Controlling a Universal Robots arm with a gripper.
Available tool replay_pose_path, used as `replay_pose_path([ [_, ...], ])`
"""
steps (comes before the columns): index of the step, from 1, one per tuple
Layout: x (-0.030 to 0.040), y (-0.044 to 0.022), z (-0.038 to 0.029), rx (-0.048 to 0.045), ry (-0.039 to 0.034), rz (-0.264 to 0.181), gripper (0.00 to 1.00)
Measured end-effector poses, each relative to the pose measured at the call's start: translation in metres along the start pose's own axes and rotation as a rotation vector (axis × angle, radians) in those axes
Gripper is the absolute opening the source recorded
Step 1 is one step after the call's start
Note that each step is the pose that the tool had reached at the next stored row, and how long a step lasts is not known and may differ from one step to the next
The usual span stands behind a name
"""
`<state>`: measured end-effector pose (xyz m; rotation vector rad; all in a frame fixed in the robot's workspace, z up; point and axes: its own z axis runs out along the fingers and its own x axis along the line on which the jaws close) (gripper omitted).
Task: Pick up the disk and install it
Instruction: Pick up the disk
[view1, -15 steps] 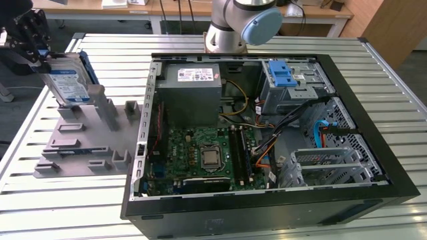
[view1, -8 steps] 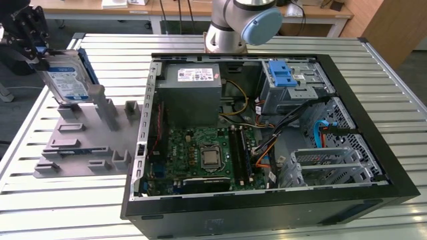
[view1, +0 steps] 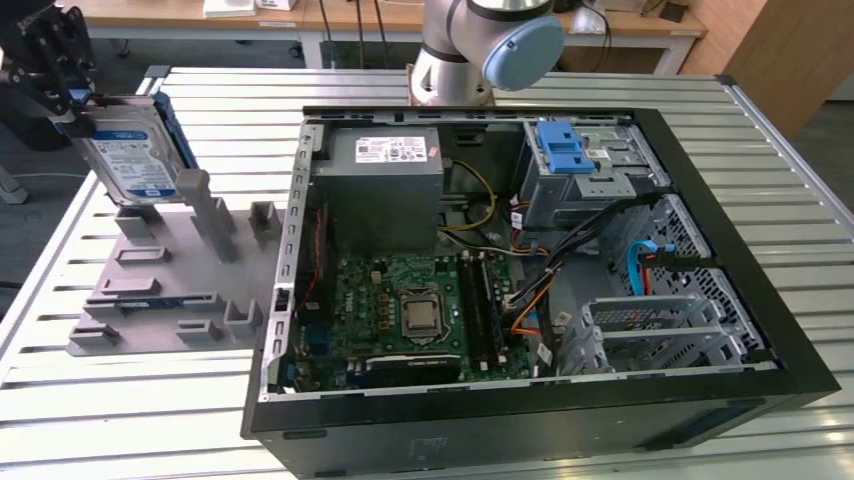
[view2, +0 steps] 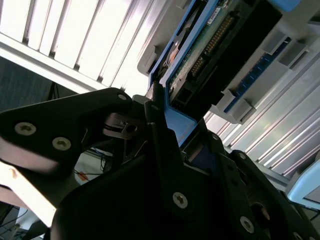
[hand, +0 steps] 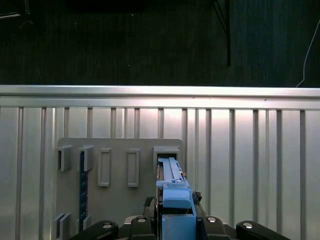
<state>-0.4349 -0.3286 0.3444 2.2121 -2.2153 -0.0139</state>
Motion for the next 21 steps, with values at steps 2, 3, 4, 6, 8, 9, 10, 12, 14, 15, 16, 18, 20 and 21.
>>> replay_pose_path([
  [2,0.0000,0.0000,-0.0015,0.0001,0.0000,0.000,0.36],
  [3,0.0000,0.0000,-0.0022,0.0001,0.0000,0.000,0.36],
  [4,0.0000,0.0000,-0.0030,0.0001,0.0000,0.000,0.36],
  [6,0.0000,0.0001,-0.0047,0.0000,-0.0001,0.000,0.36],
  [8,0.0000,0.0001,-0.0064,0.0001,-0.0001,0.000,0.36],
  [9,0.0000,0.0001,-0.0073,0.0001,0.0000,0.000,0.36],
  [10,0.0000,0.0001,-0.0081,0.0002,0.0000,0.000,0.36],
  [12,0.0000,0.0001,-0.0096,0.0001,-0.0001,0.000,0.36],
  [14,0.0000,0.0002,-0.0112,0.0001,-0.0001,0.000,0.36],
  [15,0.0000,0.0002,-0.0121,0.0001,0.0000,0.000,0.36],
  [16,0.0000,0.0002,-0.0129,0.0001,0.0000,0.000,0.36],
  [18,0.0000,0.0002,-0.0143,0.0002,-0.0001,0.000,0.36],
  [20,0.0000,0.0002,-0.0159,0.0001,0.0000,0.000,0.36],
  [21,0.0000,0.0002,-0.0166,0.0001,-0.0001,0.000,0.36],
])
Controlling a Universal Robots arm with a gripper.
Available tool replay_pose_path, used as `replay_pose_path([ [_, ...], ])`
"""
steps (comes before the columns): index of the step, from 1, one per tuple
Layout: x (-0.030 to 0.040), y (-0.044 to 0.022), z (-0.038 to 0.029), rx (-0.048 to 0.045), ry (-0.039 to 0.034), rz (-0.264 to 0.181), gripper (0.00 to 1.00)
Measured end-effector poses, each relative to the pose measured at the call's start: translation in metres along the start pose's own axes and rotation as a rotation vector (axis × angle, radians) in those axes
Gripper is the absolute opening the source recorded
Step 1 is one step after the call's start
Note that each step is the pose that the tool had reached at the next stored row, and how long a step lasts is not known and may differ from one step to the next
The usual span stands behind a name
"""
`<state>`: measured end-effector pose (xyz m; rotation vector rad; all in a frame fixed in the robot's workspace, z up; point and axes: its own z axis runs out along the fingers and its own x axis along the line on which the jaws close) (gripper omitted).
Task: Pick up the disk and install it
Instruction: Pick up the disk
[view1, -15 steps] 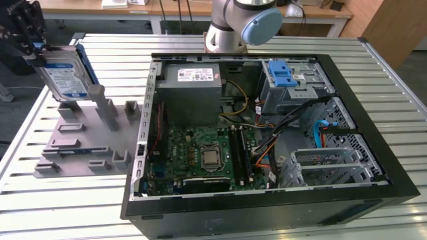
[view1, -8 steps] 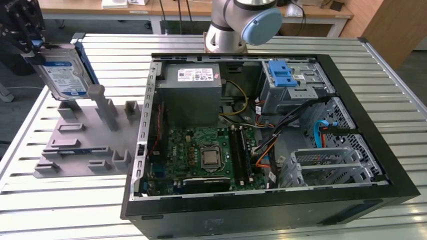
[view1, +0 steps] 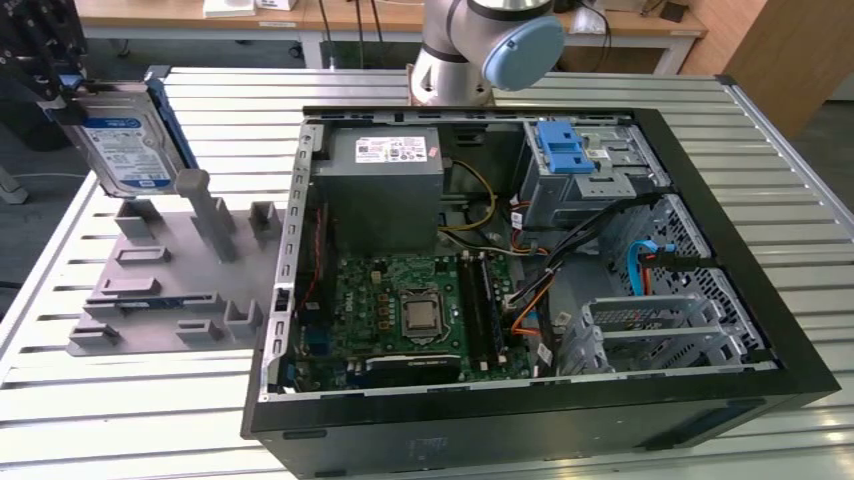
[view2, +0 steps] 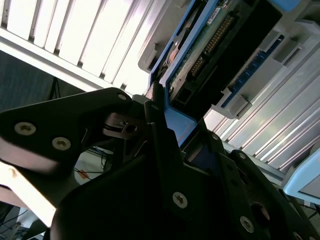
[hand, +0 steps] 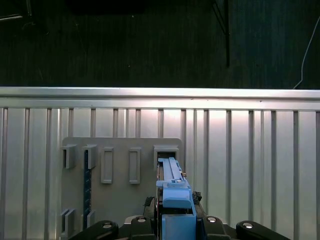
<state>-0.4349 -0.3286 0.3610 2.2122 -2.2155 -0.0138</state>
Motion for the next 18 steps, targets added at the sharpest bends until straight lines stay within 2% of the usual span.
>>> replay_pose_path([
  [9,0.0000,0.0001,-0.0083,0.0000,0.0000,0.000,0.36],
  [18,0.0000,0.0003,-0.0243,-0.0001,0.0000,0.000,0.36],
])
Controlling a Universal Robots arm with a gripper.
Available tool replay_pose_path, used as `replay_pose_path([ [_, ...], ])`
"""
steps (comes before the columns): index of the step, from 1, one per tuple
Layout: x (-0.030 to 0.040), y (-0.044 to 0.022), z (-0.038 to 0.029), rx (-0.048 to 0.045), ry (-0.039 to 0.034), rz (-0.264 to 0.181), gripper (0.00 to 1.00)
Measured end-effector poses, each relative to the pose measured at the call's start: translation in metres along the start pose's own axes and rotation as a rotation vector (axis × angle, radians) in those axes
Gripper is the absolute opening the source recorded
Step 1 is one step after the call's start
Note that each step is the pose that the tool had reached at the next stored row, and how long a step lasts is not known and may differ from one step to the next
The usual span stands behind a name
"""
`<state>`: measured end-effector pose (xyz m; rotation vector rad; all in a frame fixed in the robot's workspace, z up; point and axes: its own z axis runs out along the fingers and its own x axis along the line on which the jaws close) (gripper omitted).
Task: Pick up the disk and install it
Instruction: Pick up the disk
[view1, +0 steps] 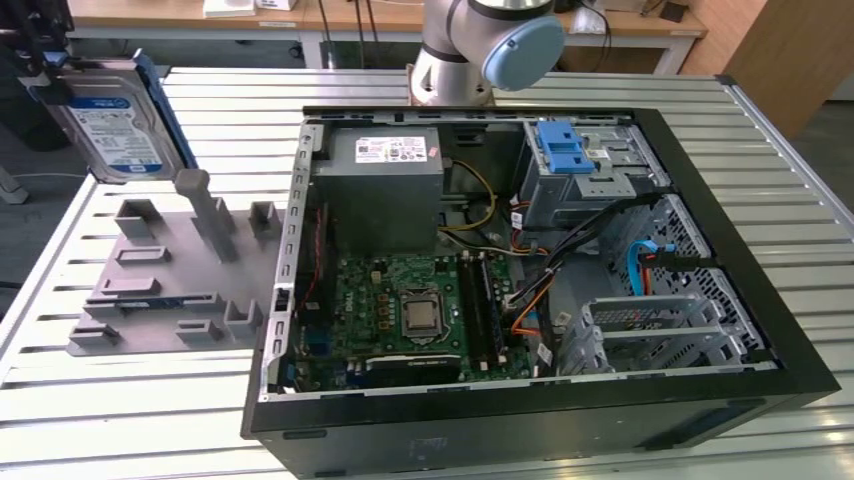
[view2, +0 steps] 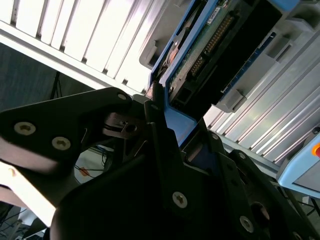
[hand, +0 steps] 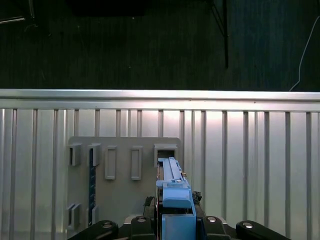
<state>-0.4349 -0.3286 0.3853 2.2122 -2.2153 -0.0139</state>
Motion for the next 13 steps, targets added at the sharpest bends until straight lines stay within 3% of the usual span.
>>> replay_pose_path([
  [13,0.0000,0.0001,-0.0029,0.0000,0.0000,0.000,0.36],
])
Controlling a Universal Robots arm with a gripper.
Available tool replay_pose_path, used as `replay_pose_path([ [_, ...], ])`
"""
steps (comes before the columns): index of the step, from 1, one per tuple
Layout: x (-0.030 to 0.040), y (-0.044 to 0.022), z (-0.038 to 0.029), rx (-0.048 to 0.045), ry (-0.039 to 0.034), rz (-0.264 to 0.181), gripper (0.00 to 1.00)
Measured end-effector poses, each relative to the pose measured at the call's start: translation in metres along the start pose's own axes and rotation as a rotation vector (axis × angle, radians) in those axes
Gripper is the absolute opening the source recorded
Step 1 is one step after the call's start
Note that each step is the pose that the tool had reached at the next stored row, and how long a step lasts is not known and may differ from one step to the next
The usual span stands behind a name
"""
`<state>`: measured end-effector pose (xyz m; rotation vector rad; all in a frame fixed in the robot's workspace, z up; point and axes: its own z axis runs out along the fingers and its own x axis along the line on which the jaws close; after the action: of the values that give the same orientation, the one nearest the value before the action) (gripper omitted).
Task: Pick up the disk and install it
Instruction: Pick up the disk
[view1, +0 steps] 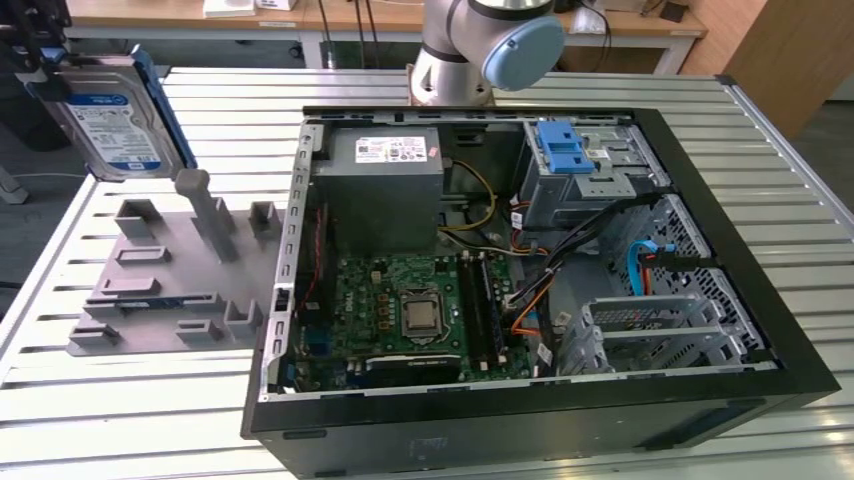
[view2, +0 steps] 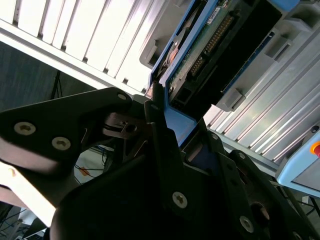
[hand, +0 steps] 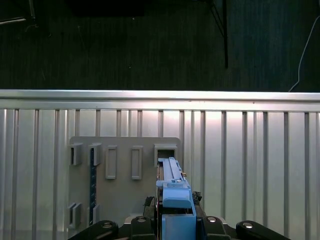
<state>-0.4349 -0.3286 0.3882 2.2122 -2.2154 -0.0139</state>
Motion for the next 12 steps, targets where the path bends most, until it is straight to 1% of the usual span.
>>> replay_pose_path([
  [12,0.0000,0.0000,-0.0014,0.0000,0.0000,0.000,0.36],
])
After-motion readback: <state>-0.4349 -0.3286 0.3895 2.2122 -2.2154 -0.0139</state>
